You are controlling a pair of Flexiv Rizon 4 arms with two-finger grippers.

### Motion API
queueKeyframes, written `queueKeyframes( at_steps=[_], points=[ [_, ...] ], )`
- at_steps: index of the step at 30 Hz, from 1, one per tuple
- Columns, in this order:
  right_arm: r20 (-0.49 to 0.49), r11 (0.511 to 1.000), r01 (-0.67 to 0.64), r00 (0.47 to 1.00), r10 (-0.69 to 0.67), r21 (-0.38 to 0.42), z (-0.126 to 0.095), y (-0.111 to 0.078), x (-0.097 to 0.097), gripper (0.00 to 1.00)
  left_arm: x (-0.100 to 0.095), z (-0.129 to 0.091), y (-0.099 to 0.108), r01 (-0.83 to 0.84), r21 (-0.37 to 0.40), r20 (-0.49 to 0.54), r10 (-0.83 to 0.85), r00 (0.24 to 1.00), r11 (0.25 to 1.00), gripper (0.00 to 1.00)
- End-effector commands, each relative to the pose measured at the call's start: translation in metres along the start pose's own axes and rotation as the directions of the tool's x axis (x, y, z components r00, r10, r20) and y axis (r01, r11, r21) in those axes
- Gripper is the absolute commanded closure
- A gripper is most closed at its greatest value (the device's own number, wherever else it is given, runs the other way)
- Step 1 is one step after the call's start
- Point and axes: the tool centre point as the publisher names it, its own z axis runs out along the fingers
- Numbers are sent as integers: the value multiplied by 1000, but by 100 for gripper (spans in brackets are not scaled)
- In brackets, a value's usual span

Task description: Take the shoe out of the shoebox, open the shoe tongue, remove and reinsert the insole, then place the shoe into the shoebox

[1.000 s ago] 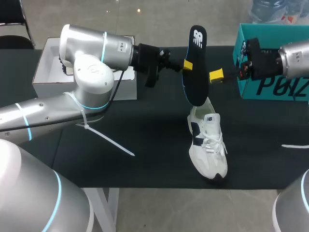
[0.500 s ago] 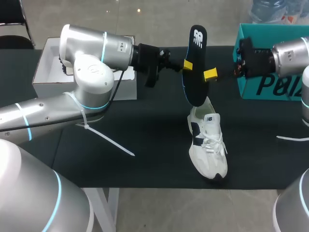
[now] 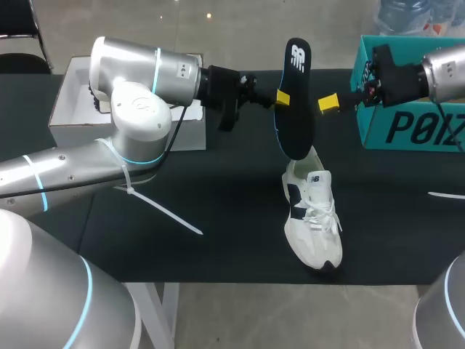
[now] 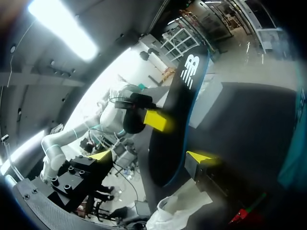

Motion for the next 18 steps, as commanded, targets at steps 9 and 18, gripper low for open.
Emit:
queueKeyframes(
  at_steps=[9,18],
  points=[
    [-15,1000,-4,1000,4,10,15,-1,-21,0,0,0,0,-2,0,-1,2,1000,1000,100],
    [-35,1000,-1,999,2,16,26,2,-22,0,0,0,0,-2,0,-1,2,1000,1000,100]
  ],
)
